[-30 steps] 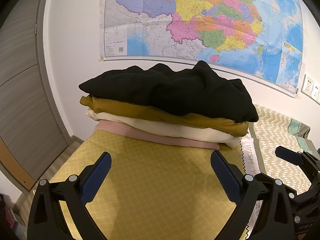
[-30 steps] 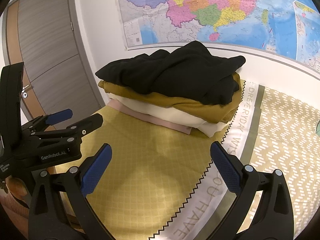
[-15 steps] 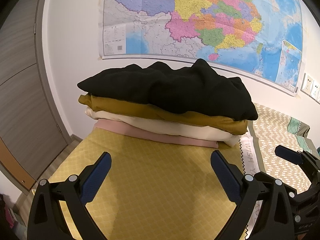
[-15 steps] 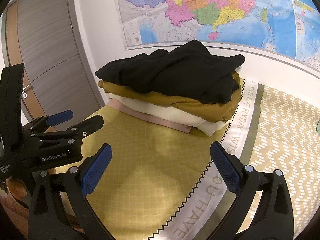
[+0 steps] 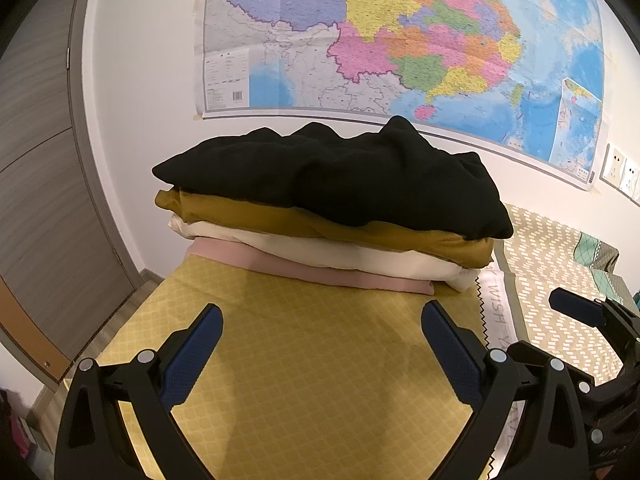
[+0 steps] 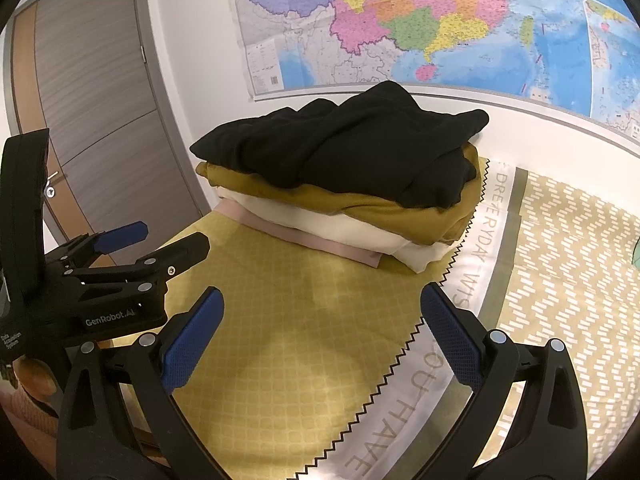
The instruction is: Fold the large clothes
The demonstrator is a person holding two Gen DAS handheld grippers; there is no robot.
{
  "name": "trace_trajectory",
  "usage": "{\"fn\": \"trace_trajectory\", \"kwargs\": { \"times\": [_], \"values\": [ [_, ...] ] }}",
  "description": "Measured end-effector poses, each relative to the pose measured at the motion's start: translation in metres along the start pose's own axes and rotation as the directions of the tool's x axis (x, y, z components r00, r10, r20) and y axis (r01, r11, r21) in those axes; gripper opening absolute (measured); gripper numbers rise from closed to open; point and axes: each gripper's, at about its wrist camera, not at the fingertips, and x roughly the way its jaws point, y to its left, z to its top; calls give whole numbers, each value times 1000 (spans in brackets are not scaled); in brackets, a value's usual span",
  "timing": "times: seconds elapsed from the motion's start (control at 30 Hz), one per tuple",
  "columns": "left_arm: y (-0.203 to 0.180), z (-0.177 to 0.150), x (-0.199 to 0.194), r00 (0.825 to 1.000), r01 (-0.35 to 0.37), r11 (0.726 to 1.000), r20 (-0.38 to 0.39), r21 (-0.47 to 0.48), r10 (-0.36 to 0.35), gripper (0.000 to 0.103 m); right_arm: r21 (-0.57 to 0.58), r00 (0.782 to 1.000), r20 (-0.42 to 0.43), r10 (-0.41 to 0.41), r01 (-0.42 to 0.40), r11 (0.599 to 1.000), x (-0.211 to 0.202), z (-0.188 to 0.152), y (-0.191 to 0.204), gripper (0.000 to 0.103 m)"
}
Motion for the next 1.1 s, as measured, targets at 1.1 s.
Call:
{"fn": "trace_trajectory", "kwargs": {
  "times": [1.1],
  "values": [
    [-38,-16,19,990,116,993,-85,20,-114,96,76,997,-16,-79,80,994,-18,-16,-33,97]
  ]
}}
